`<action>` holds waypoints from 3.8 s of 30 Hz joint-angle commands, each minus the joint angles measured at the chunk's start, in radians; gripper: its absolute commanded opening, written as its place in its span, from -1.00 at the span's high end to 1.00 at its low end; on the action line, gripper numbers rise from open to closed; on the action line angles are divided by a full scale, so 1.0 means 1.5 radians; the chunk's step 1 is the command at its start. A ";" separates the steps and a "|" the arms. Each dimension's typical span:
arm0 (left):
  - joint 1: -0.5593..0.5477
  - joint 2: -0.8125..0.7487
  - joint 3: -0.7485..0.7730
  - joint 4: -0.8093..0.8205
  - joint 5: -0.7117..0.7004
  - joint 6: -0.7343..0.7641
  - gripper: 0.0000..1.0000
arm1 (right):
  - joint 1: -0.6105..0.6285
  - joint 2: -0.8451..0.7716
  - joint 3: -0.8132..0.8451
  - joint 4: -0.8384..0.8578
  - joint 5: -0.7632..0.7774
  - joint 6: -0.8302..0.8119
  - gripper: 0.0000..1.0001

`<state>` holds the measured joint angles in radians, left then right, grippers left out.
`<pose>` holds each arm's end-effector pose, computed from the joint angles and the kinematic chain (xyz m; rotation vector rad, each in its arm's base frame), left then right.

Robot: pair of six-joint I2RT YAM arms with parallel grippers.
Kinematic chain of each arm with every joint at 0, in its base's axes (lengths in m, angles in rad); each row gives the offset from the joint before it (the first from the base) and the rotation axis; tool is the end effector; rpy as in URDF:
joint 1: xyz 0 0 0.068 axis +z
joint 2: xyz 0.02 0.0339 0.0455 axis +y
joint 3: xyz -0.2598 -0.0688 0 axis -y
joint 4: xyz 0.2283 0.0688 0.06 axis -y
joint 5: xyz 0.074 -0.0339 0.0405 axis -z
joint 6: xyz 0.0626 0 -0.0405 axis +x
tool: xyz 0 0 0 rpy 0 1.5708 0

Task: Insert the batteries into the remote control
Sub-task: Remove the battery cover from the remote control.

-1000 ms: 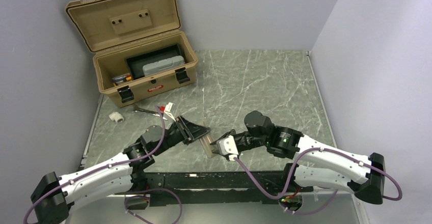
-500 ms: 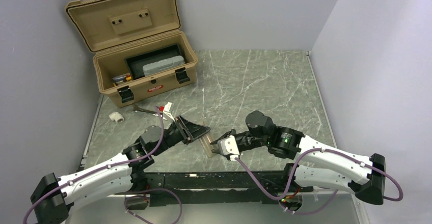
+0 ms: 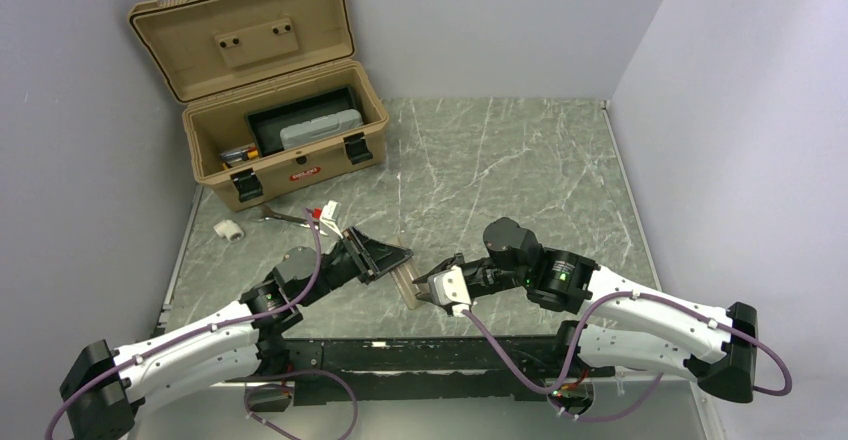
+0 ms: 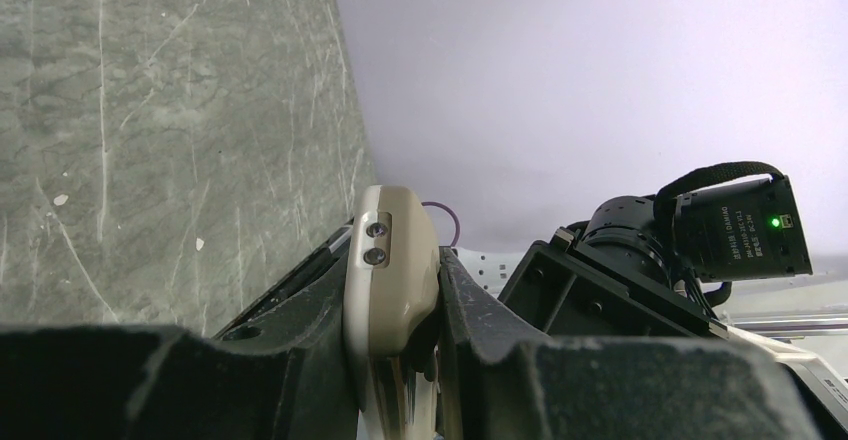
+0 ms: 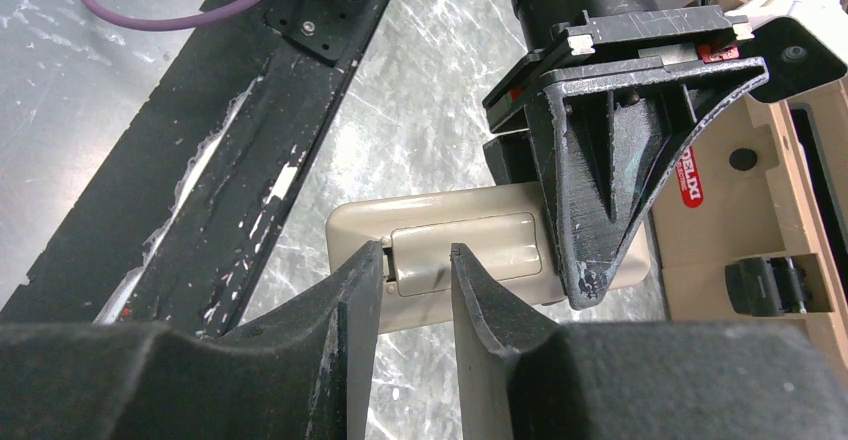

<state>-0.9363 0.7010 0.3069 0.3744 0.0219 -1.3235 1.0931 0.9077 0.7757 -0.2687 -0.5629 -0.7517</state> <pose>0.1126 -0.1553 0.2461 -0.3461 1.8716 -1.6965 0.0674 0.2029 0.2982 -1.7807 0.8804 0.7754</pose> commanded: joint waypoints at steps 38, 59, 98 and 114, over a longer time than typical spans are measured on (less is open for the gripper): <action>-0.006 -0.019 -0.003 -0.006 0.020 -0.005 1.00 | -0.004 -0.033 0.003 0.046 0.007 0.002 0.33; -0.006 -0.028 -0.016 0.015 0.009 -0.021 1.00 | -0.004 -0.017 -0.007 0.016 -0.031 0.012 0.27; -0.006 -0.023 -0.024 0.017 0.000 -0.020 1.00 | -0.004 -0.069 -0.057 0.206 -0.040 0.206 -0.06; -0.005 -0.029 -0.072 0.084 -0.061 -0.012 1.00 | -0.002 -0.093 0.048 0.014 0.362 0.719 0.11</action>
<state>-0.9405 0.6571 0.1867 0.3943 -0.0307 -1.3319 1.0889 0.7658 0.7422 -0.0978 -0.2813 0.0673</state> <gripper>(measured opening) 0.315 0.417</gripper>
